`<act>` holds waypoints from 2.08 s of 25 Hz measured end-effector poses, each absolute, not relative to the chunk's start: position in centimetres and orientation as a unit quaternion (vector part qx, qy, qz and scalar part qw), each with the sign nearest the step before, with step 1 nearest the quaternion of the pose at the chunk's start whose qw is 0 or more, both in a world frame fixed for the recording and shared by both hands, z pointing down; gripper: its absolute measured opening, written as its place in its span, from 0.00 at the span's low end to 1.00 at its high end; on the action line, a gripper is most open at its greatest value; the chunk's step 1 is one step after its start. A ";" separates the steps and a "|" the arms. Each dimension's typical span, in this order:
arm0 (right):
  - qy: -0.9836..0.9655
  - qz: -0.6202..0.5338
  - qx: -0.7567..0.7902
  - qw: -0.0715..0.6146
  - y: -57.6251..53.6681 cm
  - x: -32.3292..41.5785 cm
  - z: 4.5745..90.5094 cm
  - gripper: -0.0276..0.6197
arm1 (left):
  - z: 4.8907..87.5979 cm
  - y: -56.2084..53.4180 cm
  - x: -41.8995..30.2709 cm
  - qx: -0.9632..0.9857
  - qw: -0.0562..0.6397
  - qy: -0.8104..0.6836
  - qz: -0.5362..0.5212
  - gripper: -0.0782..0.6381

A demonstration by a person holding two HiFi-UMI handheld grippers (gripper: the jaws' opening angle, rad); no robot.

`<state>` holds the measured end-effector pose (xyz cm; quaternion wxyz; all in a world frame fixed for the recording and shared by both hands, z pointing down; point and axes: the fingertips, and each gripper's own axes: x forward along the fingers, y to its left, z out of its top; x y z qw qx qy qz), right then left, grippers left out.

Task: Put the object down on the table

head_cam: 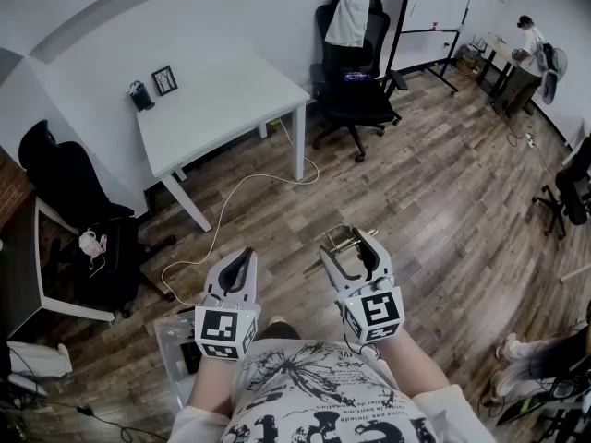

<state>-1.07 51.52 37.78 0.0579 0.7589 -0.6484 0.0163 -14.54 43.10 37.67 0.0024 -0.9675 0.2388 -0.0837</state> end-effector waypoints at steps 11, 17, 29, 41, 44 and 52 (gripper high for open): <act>-0.645 0.029 0.761 0.054 51.9 -0.8 38.2 0.47 | 37.6 43.7 -14.5 -0.968 0.005 0.236 -0.080 0.13; -0.645 0.048 0.761 0.046 50.8 -0.2 39.1 0.47 | 38.2 42.7 -14.4 -0.967 0.002 0.241 -0.081 0.13; -0.644 0.104 0.755 0.067 37.9 3.5 43.0 0.47 | 39.8 30.5 -10.8 -0.970 -0.009 0.231 -0.075 0.13; -0.651 0.104 0.749 0.067 15.5 8.0 41.5 0.47 | 38.3 7.9 -7.9 -0.966 0.001 0.249 -0.075 0.13; -0.653 0.102 0.747 0.073 10.9 8.5 41.7 0.47 | 38.4 3.6 -7.7 -0.964 0.007 0.254 -0.077 0.13; -0.680 0.108 0.720 0.086 1.9 9.1 42.4 0.47 | 40.0 -4.6 -7.9 -0.950 -0.029 0.299 -0.082 0.13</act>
